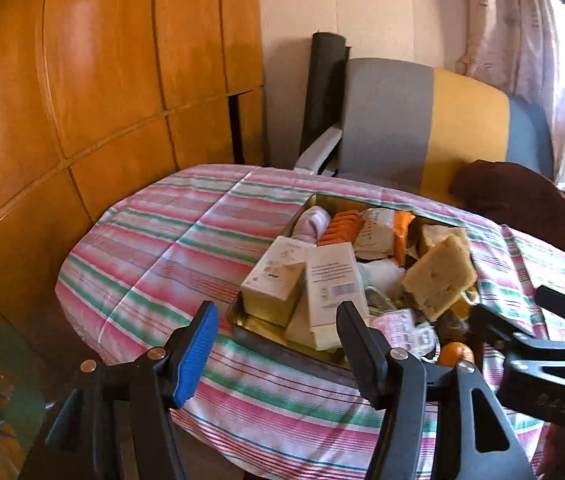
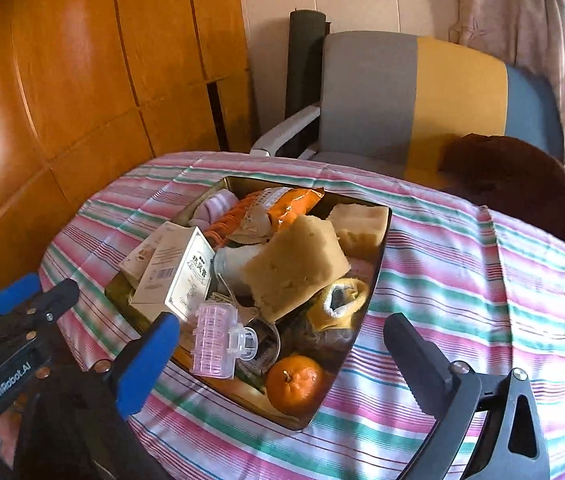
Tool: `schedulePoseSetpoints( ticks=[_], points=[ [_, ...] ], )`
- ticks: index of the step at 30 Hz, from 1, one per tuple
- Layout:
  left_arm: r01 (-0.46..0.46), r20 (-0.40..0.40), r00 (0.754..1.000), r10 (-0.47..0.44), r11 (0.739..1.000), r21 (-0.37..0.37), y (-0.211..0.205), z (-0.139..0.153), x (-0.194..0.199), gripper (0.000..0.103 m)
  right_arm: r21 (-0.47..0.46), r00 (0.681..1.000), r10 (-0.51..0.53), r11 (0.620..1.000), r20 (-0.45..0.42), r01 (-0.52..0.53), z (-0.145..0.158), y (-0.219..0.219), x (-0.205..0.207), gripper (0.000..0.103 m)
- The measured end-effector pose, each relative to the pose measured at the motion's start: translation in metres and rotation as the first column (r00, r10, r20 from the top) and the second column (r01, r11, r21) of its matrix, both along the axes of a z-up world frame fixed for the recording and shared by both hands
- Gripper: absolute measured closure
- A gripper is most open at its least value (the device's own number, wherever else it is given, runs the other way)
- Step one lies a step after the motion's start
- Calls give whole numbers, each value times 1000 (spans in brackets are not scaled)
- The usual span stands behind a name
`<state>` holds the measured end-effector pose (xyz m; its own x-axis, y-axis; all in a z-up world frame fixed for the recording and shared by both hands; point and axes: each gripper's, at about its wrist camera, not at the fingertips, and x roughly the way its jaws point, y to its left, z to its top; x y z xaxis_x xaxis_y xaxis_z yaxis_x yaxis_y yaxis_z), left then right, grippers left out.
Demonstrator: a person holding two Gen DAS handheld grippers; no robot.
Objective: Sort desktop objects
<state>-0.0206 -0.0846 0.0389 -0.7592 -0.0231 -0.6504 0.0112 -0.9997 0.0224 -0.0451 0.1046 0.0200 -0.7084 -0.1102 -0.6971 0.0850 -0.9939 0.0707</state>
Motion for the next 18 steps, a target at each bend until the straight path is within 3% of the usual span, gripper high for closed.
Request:
schedulePoseSetpoints(
  ticks=[9,18],
  points=[
    [-5,108,994,2,1000,24,6,-14,6,46,40,1000,-18,999,-1,18,2,-10,8,0],
    [-13,121,993,10,1000,21,6,-18,5,47,43,999,-49,998,2,49,3,-13,6,0]
  ],
)
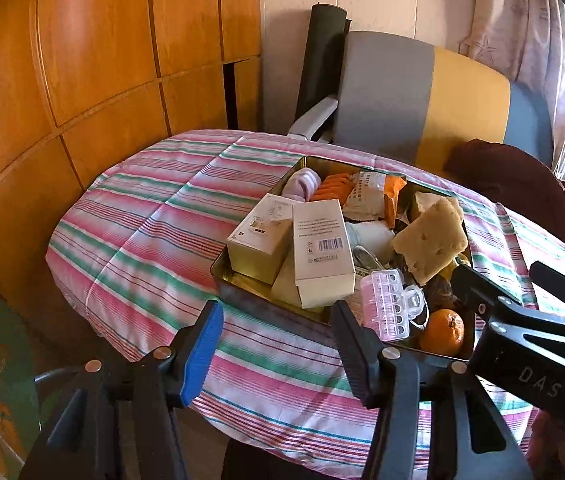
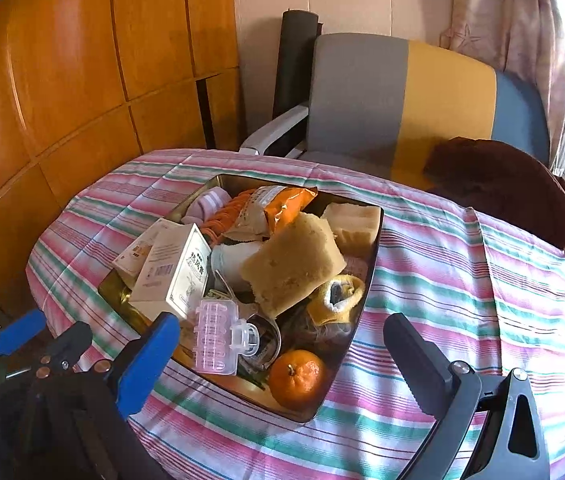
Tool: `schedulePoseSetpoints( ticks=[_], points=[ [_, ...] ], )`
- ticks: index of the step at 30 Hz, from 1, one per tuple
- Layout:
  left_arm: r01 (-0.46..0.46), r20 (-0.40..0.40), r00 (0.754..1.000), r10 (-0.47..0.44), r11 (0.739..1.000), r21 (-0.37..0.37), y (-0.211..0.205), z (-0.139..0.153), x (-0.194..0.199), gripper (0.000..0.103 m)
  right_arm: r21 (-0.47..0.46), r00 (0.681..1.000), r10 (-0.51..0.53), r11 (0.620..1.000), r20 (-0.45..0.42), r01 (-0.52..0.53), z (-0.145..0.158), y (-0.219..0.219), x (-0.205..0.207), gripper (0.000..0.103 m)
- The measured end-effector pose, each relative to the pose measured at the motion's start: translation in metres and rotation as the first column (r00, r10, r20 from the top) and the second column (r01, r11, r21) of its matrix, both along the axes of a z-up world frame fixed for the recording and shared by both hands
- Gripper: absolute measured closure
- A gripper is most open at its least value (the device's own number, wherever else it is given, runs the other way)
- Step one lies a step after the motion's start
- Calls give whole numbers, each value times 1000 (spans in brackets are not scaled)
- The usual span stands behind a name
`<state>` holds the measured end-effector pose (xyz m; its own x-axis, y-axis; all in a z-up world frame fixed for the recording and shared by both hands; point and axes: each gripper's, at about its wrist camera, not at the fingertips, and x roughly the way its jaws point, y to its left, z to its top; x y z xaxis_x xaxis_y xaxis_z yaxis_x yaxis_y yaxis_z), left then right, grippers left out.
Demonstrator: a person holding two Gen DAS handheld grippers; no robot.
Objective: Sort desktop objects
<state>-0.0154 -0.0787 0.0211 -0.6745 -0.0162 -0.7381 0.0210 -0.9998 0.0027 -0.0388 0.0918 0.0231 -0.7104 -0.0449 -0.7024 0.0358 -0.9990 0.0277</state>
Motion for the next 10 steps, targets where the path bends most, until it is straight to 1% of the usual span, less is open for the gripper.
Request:
schedulePoseSetpoints(
  ticks=[4,10],
  points=[
    [-6,5,1000,6,1000,-4,0,-3,-2,47,-8,1000,-6,1000,11,6,-3,1,-2,0],
    [-4,-7,1000,4,1000,-3,1,-4,-1,47,-18,1000,-8,1000,25,9,-7,1,-3,0]
  ],
)
